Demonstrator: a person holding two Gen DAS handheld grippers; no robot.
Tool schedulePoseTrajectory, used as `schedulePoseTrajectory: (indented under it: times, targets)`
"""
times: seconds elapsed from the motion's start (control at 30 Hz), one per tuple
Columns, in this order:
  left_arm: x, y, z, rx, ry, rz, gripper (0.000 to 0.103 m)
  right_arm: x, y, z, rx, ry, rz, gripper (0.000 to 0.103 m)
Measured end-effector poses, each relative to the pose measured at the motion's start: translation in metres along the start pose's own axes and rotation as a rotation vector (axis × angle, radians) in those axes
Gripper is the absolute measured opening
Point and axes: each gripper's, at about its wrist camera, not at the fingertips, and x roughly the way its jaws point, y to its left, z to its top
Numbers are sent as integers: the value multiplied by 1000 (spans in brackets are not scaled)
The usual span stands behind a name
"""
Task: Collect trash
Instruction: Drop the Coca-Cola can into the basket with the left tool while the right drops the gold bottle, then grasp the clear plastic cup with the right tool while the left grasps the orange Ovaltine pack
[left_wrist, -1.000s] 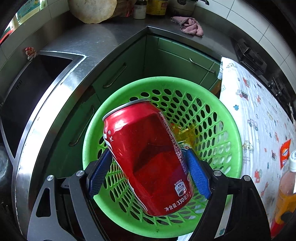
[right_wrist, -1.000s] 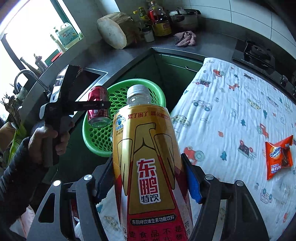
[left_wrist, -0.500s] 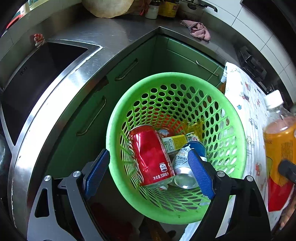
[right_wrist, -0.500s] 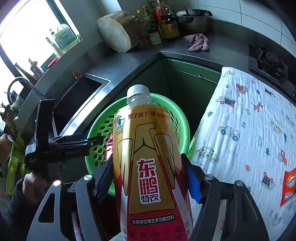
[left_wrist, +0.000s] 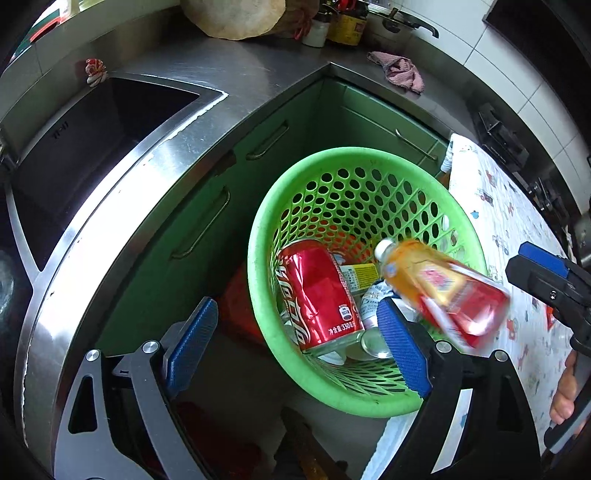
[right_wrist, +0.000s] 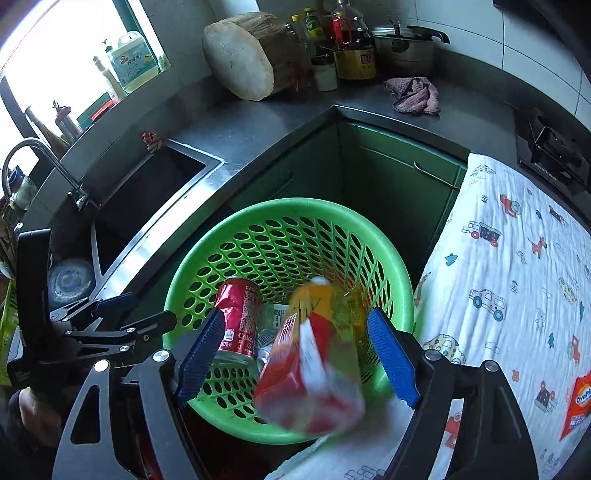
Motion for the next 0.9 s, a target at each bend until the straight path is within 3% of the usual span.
schedulePoseTrajectory:
  times: [0.43,0.9]
  targets:
    - [-19,-33,-2,93,-46,-8,88,-55,-19,-36,2,-57,-52,77]
    - [-31,-90,-7,198,-71,-55,90,-106,-73,-92,109,-99,-147,78]
